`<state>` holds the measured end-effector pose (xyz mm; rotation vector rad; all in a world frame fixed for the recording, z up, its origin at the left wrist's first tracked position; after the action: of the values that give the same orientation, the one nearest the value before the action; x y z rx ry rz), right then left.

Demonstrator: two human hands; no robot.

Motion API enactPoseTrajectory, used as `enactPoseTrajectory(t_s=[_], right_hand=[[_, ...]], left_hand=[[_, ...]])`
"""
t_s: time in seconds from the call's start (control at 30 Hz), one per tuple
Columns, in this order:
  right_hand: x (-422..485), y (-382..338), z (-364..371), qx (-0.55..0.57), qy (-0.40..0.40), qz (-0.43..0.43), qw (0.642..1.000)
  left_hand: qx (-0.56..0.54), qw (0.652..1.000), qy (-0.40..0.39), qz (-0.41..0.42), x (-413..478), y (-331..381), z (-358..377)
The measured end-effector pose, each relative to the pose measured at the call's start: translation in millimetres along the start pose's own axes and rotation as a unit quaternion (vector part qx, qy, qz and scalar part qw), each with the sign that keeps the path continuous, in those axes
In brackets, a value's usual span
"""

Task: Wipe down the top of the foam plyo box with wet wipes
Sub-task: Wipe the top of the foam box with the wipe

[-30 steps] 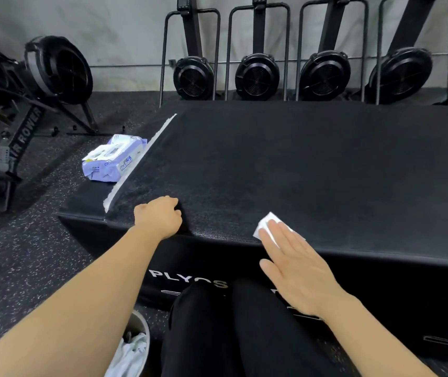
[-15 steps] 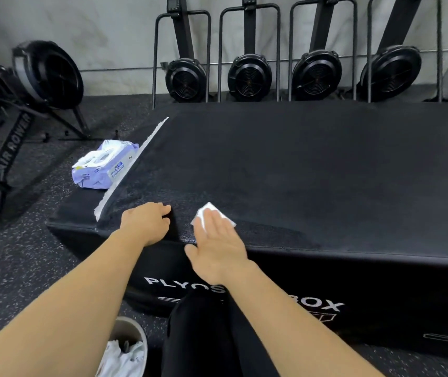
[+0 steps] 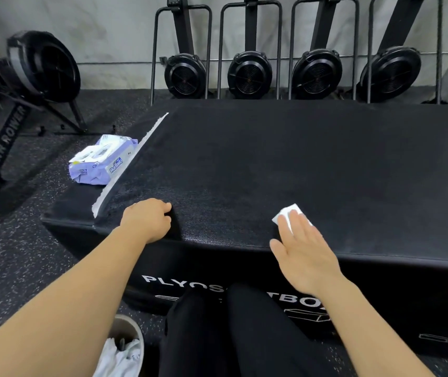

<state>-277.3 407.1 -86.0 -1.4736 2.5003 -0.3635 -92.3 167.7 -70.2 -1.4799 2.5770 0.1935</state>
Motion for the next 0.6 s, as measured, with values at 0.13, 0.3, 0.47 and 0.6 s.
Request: enactPoseTrajectory(t_s=[0.13,0.3,0.47,0.6], right_hand=[[14.8,-21.2,9.9,-0.009,-0.014,0.049,0.999],[54.1,-103.2,38.9,-0.005,-0.083,-0.024,0.996],[81.8,-148.6,49.7,0.003,-0.149,-0.088,0.985],[75.6,-124.1,37.2,0.025,-0.118,-0.097,0.988]], left_hand=[[-0.005,1.0,-0.003,0.004,0.0,-0.3,1.8],[0.009,1.0,-0.01,0.001,-1.7,2.4,1.2],[0.004,1.0,-0.02,-0.011,-3.1,5.0,-0.5],[-0.016,0.999,-0.036,-0.017,-1.2,4.5,1.4]])
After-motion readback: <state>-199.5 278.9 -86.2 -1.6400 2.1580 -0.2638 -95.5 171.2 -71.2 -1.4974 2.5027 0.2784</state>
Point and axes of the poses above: each hand's wrist, its own x-axis towards the middle knuckle, its own z-axis out of the palm, y = z × x, the point moved 5 cm from there along x, towards the middle knuckle, and after that the axes turned 1 degree about -z, right-handed, at the moved point
